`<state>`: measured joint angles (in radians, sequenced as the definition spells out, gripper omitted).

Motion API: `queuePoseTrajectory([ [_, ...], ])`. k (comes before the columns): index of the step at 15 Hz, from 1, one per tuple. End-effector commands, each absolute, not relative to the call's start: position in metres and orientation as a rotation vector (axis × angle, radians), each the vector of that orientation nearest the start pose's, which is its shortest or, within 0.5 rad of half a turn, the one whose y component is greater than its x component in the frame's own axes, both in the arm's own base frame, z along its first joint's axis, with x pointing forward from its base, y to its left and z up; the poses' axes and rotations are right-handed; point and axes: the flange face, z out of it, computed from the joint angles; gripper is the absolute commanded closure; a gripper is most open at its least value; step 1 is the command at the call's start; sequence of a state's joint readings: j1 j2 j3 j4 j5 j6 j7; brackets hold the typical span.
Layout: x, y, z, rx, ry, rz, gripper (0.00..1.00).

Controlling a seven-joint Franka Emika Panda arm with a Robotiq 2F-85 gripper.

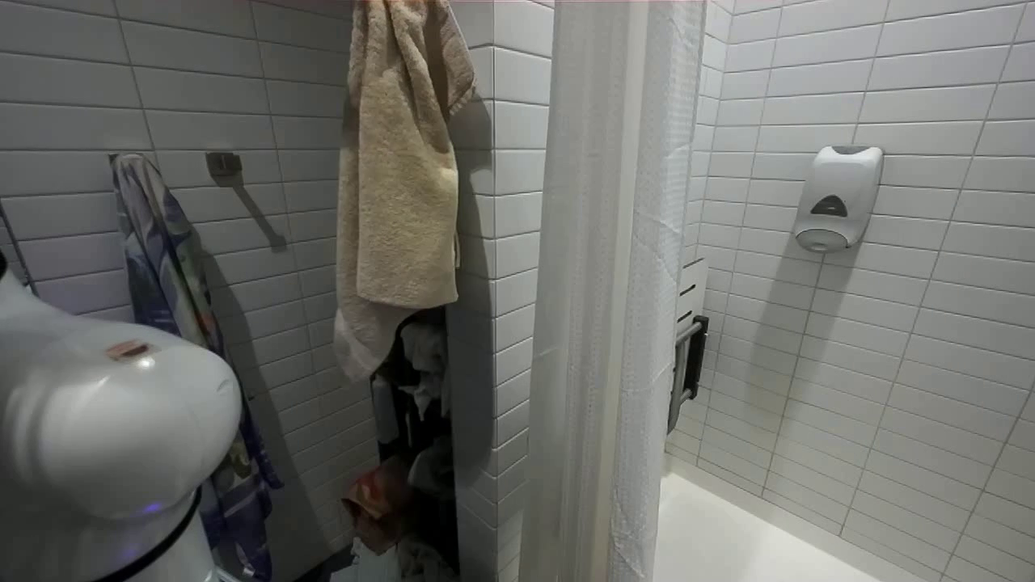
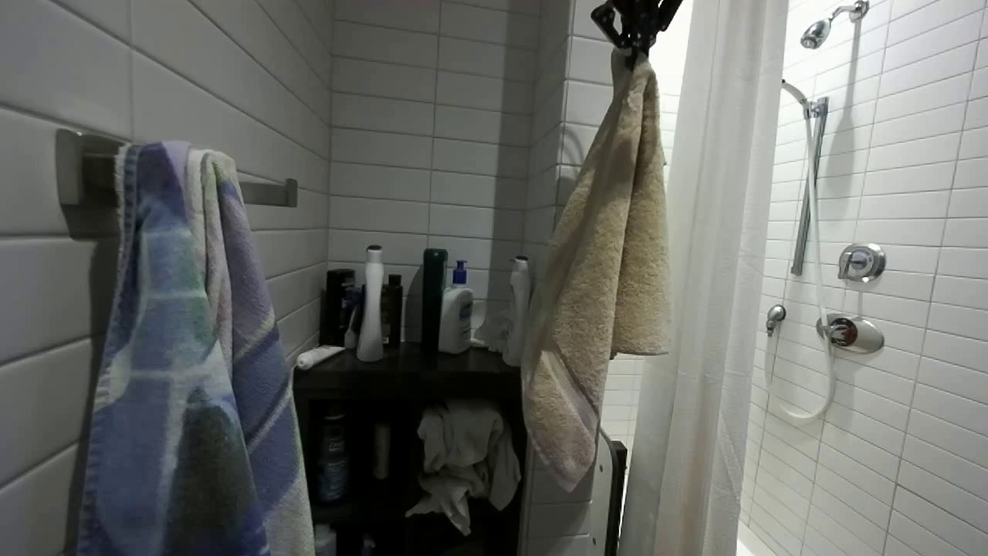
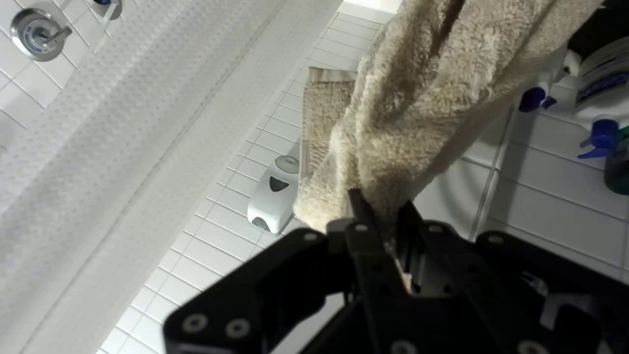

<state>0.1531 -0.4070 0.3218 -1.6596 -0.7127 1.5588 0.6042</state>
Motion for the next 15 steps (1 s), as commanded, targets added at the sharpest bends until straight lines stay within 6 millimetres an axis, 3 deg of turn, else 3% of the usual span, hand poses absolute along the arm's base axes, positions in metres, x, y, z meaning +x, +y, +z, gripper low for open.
queuePoseTrajectory([
  [1, 0.388, 0.153, 0.809, 2.396, -0.327, 0.927, 0.96],
  [8, 0.425, 0.164, 0.809, 2.416, -0.266, 1.076, 0.96],
  [15, 0.442, 0.160, 0.802, 2.419, -0.265, 1.107, 0.96],
])
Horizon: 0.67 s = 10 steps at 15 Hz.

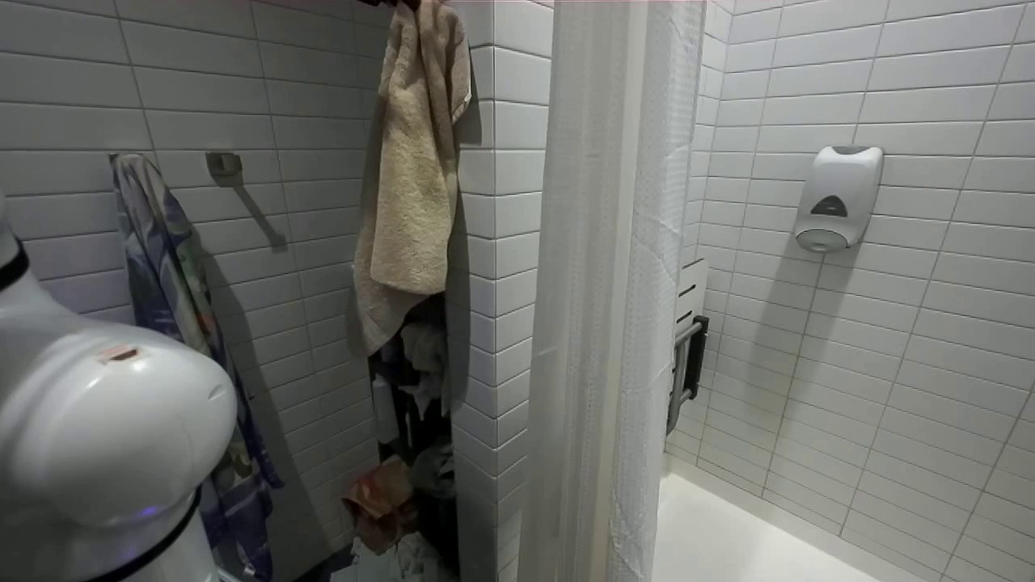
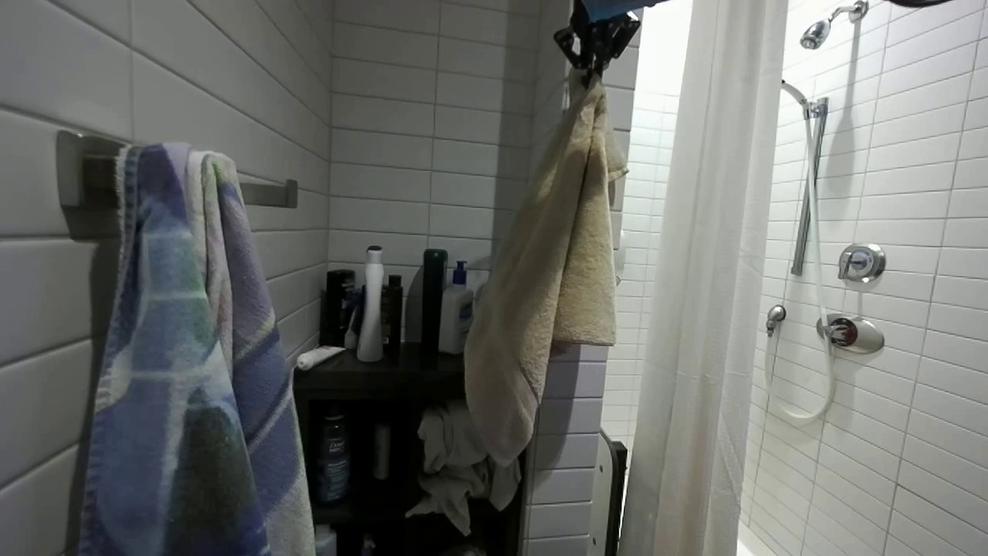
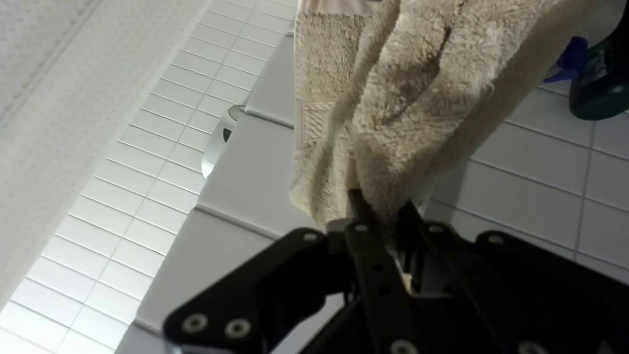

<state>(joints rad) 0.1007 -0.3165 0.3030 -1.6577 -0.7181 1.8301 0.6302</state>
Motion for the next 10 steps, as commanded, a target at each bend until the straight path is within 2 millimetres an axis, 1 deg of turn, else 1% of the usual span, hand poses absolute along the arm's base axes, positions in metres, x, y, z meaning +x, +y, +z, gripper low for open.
queuePoseTrajectory([
  [1, 0.443, 0.159, 0.804, -3.260, 0.363, -1.508, 0.96],
  [2, 0.443, 0.158, 0.807, -3.255, 0.364, -1.520, 0.96],
  [4, 0.441, 0.155, 0.820, -3.241, 0.374, -1.570, 0.96],
  [8, 0.434, 0.148, 0.856, -3.199, 0.399, -1.717, 0.96],
  [10, 0.431, 0.147, 0.871, -3.170, 0.406, -1.783, 0.96],
])
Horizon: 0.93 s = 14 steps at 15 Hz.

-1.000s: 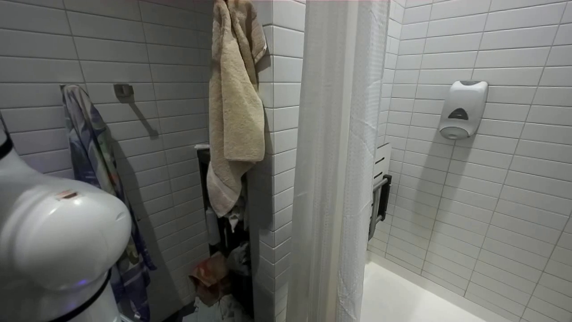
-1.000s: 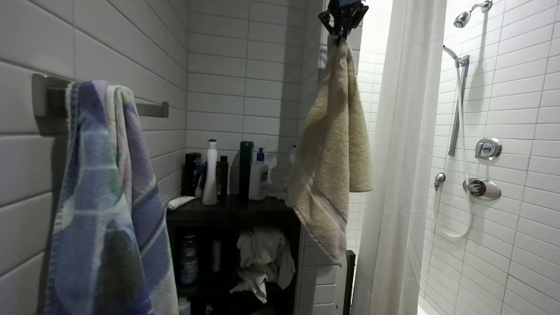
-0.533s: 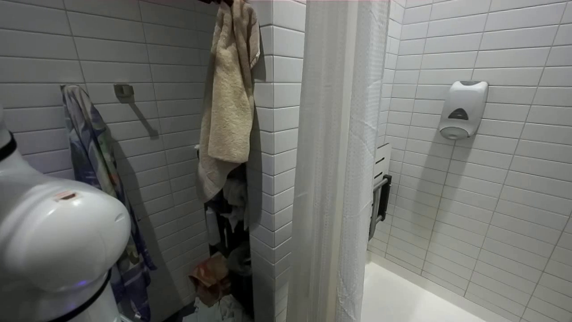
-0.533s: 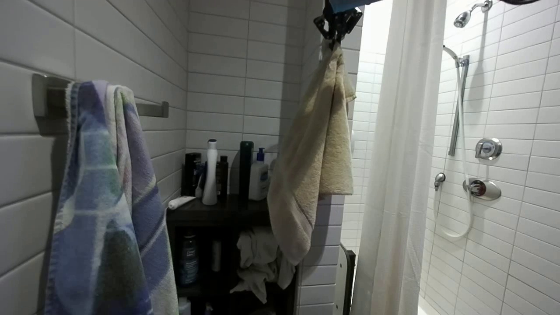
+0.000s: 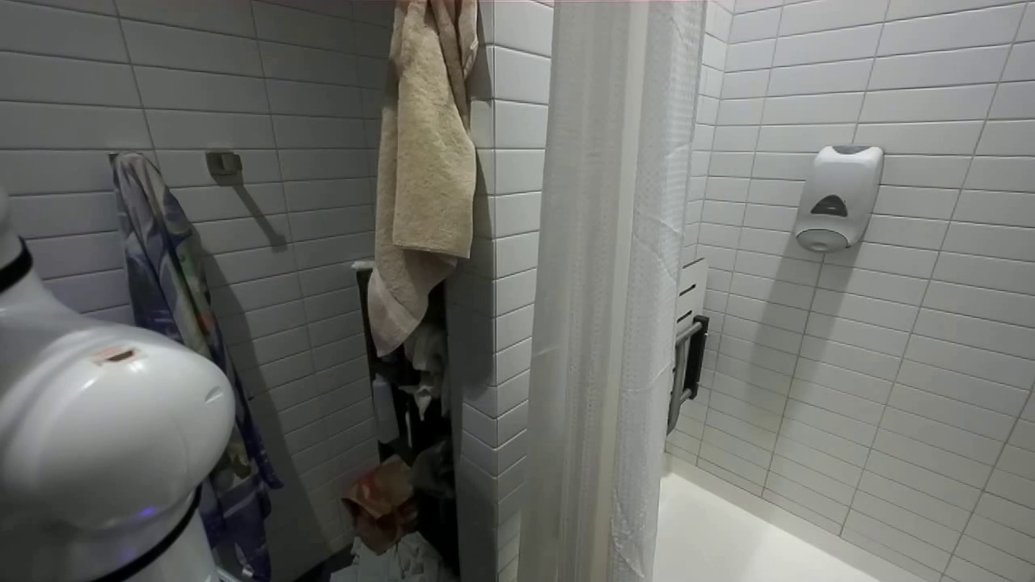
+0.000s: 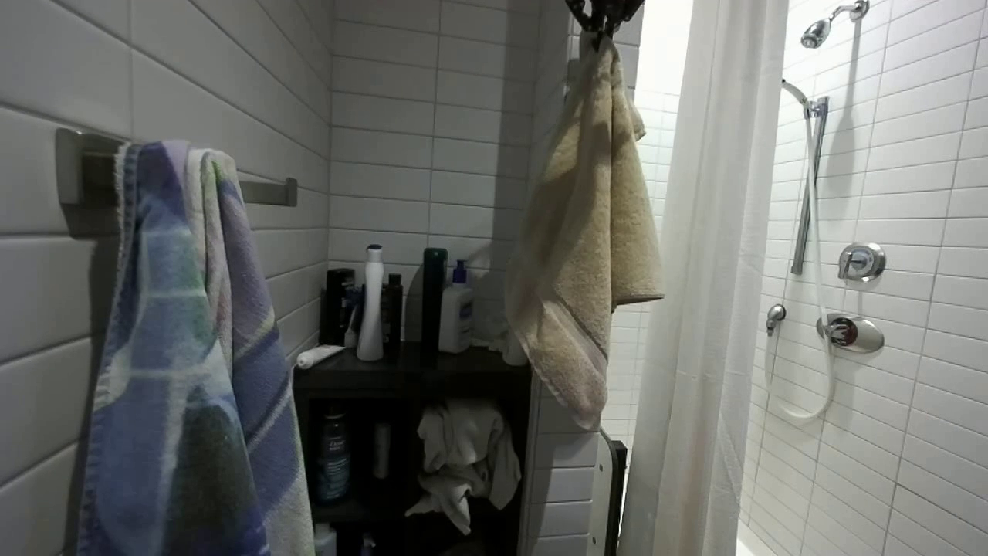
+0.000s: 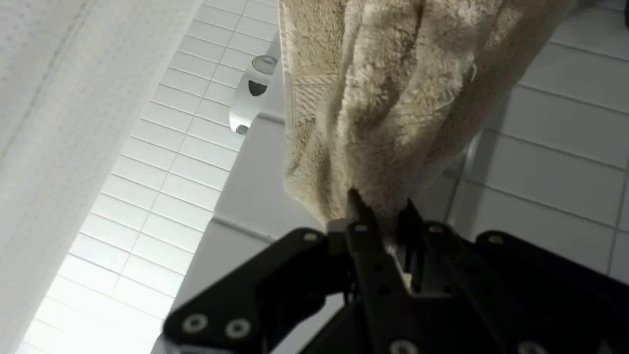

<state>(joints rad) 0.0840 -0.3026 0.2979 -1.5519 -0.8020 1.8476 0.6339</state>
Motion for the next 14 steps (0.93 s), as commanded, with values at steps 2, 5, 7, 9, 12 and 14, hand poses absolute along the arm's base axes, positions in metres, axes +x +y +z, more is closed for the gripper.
queuePoseTrajectory([
  [2, 0.435, 0.148, 0.873, 2.270, -0.289, 1.290, 0.96],
  [5, 0.444, 0.150, 0.860, 2.311, -0.290, 1.273, 0.96],
  [7, 0.452, 0.153, 0.841, 2.356, -0.287, 1.234, 0.96],
  [9, 0.460, 0.155, 0.821, 2.402, -0.282, 1.190, 0.96],
  [12, 0.465, 0.160, 0.792, 2.474, -0.283, 1.125, 0.96],
  [14, 0.465, 0.165, 0.773, 2.521, -0.283, 1.081, 0.96],
])
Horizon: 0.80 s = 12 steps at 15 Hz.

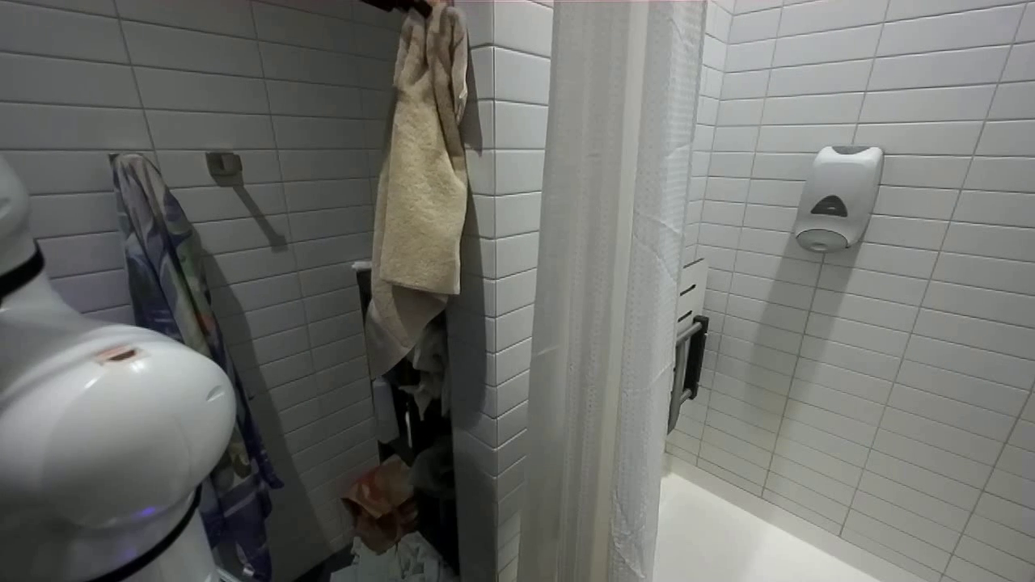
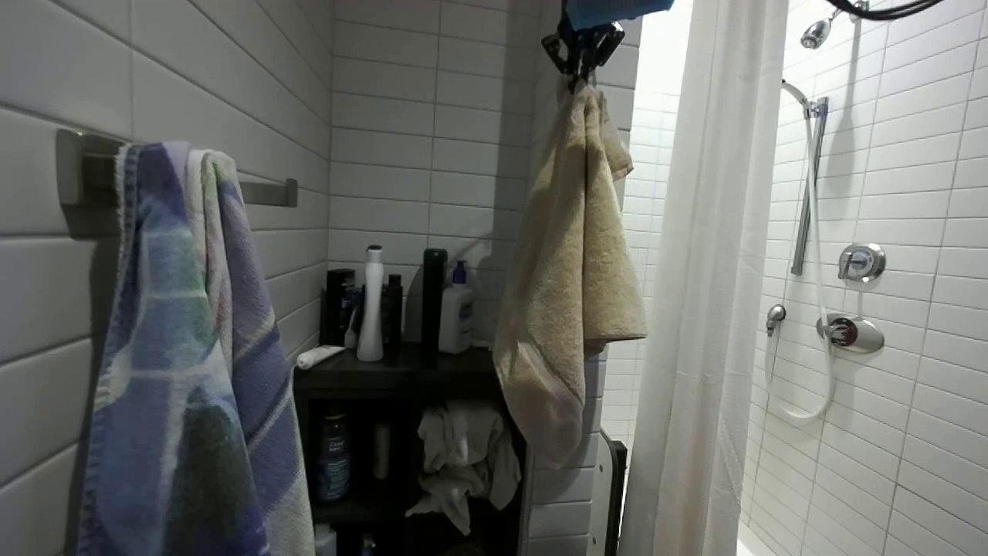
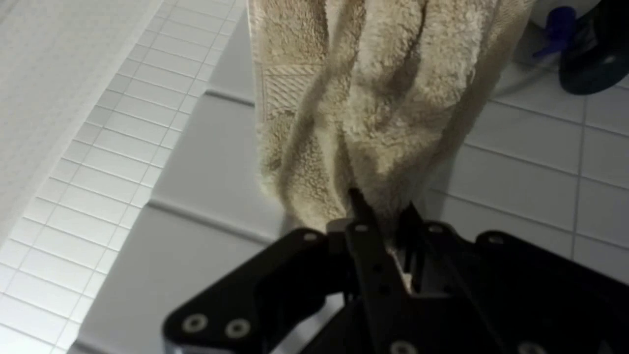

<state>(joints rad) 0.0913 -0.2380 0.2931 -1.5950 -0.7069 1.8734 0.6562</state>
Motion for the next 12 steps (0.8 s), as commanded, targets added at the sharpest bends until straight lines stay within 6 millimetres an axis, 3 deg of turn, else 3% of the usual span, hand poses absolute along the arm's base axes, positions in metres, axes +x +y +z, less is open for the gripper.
queuePoseTrajectory([
  [1, 0.464, 0.168, 0.763, -3.228, 0.359, -1.336, 0.96],
  [4, 0.462, 0.173, 0.737, -3.246, 0.358, -1.219, 0.96],
  [6, 0.461, 0.171, 0.730, -3.255, 0.371, -1.182, 0.96],
  [8, 0.458, 0.163, 0.738, -3.270, 0.392, -1.204, 0.96],
  [12, 0.445, 0.139, 0.781, -3.261, 0.465, -1.329, 0.96],
])
